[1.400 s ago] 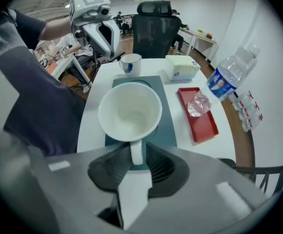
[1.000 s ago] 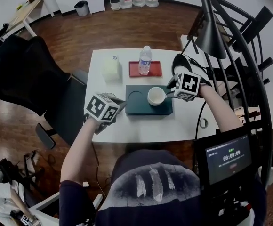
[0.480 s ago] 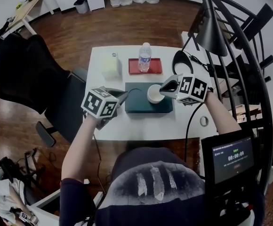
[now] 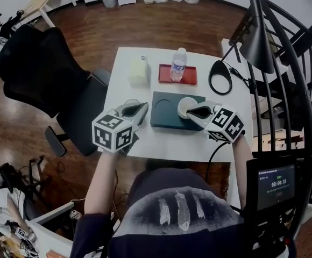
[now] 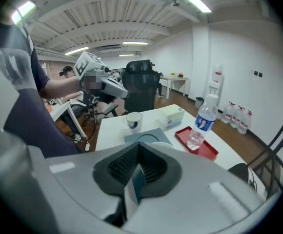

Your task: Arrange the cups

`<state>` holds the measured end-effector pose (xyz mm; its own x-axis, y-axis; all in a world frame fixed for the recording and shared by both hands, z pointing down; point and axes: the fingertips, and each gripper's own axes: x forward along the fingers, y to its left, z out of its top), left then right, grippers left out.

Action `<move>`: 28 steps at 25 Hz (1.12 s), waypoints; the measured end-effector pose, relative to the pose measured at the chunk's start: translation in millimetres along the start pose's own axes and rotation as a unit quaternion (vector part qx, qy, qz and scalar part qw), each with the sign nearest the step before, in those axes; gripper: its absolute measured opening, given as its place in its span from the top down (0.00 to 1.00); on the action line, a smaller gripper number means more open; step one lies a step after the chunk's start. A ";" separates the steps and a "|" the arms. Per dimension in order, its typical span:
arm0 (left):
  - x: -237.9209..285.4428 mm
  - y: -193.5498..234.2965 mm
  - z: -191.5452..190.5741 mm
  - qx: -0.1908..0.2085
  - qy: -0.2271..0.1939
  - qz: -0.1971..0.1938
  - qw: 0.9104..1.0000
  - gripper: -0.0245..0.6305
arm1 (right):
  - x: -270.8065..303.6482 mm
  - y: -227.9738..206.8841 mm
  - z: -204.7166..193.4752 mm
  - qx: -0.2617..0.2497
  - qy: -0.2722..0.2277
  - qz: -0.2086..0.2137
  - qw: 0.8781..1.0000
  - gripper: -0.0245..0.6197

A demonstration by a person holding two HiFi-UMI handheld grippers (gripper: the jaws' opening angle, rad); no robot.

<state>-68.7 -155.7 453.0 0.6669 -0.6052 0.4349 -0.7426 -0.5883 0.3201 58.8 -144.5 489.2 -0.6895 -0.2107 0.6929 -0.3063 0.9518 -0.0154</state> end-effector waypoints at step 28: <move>36.2 8.6 9.1 0.142 0.233 -0.060 0.960 0.96 | 2.0 -17.6 -10.7 -0.051 0.190 0.115 0.974 0.96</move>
<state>-50.4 -187.6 463.8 0.5970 -0.2585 0.7595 -0.5717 -0.8013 0.1766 69.7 -159.3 498.6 -0.4327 0.0894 0.8971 -0.0925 0.9854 -0.1428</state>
